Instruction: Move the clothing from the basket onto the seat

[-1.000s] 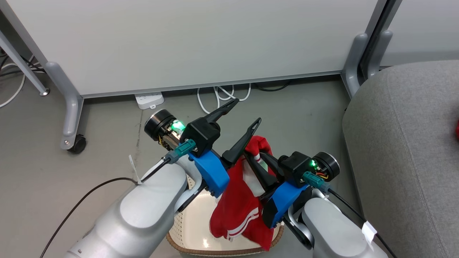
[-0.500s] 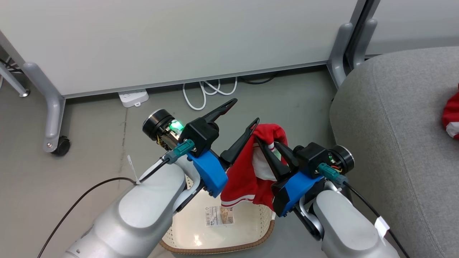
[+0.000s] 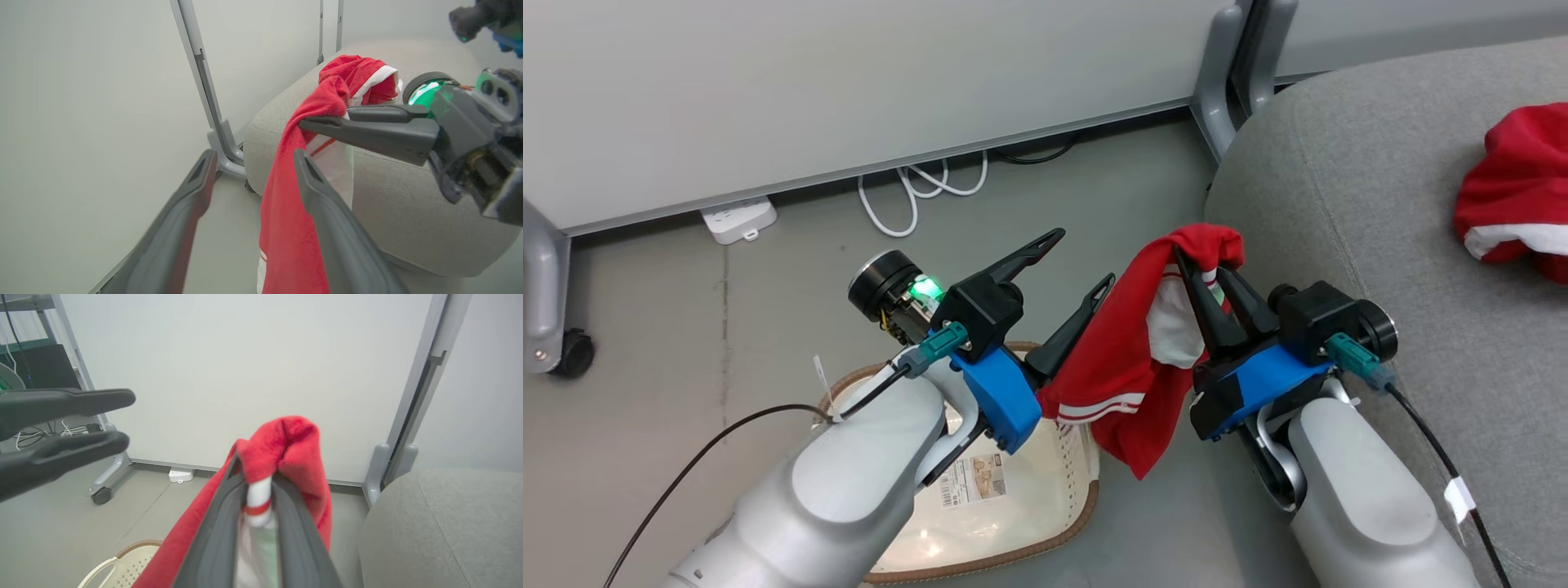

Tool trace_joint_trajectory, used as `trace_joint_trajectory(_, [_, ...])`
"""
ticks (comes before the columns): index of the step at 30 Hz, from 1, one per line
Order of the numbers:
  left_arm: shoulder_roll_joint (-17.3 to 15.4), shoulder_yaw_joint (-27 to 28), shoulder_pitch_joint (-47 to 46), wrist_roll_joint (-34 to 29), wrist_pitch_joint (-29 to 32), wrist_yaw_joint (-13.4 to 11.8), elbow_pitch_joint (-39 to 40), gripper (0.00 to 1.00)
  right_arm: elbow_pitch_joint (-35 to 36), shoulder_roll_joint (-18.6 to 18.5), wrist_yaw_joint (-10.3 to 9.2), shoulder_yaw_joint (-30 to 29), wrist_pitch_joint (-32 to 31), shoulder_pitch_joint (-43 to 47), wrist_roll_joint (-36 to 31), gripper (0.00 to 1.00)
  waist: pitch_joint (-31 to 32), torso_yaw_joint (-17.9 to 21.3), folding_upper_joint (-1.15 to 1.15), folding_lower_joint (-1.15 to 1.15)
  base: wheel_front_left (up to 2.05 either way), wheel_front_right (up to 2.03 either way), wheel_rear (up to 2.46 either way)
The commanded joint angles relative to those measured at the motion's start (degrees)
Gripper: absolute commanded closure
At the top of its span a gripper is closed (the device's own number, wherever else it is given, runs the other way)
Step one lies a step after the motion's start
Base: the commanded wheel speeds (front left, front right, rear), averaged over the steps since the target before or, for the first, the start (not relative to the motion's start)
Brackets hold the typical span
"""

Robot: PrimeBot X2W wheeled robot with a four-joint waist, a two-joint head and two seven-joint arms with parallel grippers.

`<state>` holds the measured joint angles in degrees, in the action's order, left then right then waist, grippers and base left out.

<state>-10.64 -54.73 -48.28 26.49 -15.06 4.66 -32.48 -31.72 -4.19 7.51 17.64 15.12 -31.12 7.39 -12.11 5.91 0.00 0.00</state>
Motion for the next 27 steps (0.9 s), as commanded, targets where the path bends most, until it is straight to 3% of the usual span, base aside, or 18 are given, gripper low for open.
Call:
trace_joint_trajectory(1, [-0.5, -0.2, -0.4, -0.2, -0.1, -0.1, 0.3, 0.0, 0.7, 0.0, -0.04, -0.7, 0.0, 0.6, -0.4, 1.0, -0.8, 1.3, 0.0, 0.0, 0.0, 0.0, 0.0])
trace_joint_trajectory(27, [-1.8, -4.0, -0.8, -1.1, 2.3, 0.0, 4.9, 0.0, 10.1, 0.1, -0.04, -16.4, 0.0, 5.3, -1.7, 1.0, -7.0, 15.5, 0.0, 0.0, 0.0, 0.0, 0.0])
